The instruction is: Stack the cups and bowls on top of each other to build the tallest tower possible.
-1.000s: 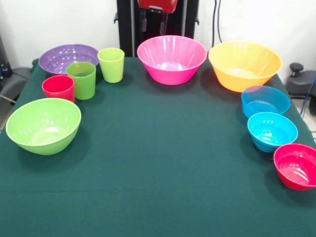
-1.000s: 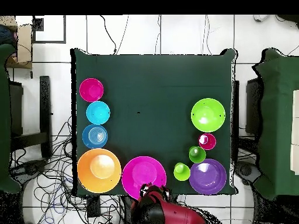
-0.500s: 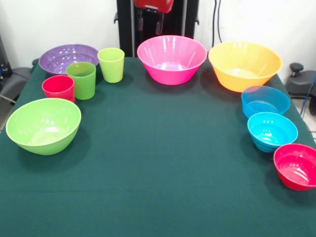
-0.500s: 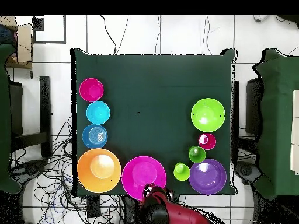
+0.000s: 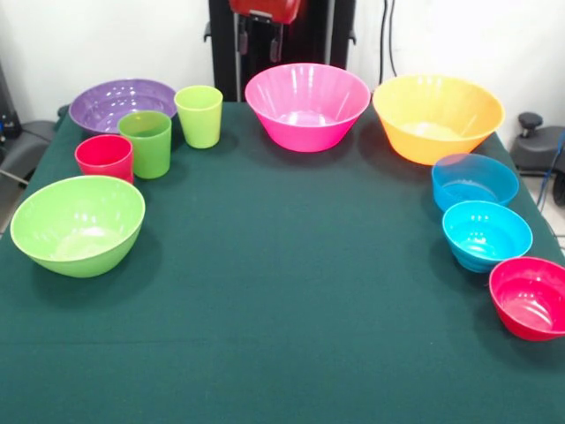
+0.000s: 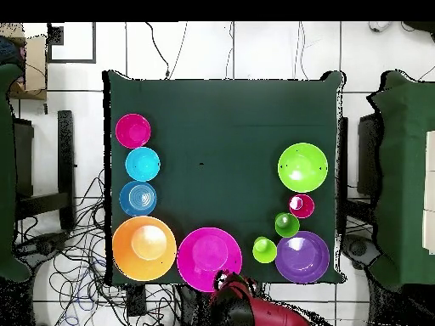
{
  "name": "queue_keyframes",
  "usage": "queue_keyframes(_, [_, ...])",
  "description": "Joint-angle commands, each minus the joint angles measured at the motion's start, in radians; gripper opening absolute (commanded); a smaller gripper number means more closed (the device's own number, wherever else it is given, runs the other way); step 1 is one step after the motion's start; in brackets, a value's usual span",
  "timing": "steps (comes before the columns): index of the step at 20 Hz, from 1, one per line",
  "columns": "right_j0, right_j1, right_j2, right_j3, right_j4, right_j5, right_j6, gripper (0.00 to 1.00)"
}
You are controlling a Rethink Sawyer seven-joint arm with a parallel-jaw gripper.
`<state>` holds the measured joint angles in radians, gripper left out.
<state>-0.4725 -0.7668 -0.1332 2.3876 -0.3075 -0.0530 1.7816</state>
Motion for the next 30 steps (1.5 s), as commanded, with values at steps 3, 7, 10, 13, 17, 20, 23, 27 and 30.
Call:
queue_keyframes(3, [-0.004,0.066,0.093,-0.068,-0.060,-0.014,0.089,1.00])
queue_keyframes(7, [-0.009,0.073,0.094,-0.077,-0.074,-0.018,0.085,1.00])
queue_keyframes(10, [-0.012,0.091,0.096,-0.091,-0.080,-0.026,0.084,1.00])
queue_keyframes(13, [-0.013,0.110,0.095,-0.101,-0.085,-0.038,0.087,1.00])
queue_keyframes(17, [-0.025,0.147,0.098,-0.121,-0.101,-0.059,0.088,1.00])
queue_keyframes(20, [-0.036,0.146,0.102,-0.126,-0.113,-0.052,0.081,1.00])
queue_keyframes(23, [-0.047,0.155,0.106,-0.134,-0.125,-0.052,0.077,1.00])
queue_keyframes(27, [-0.061,0.181,0.109,-0.152,-0.144,-0.068,0.073,1.00])
queue_keyframes(30, [-0.078,0.189,0.119,-0.161,-0.158,-0.061,0.069,1.00])
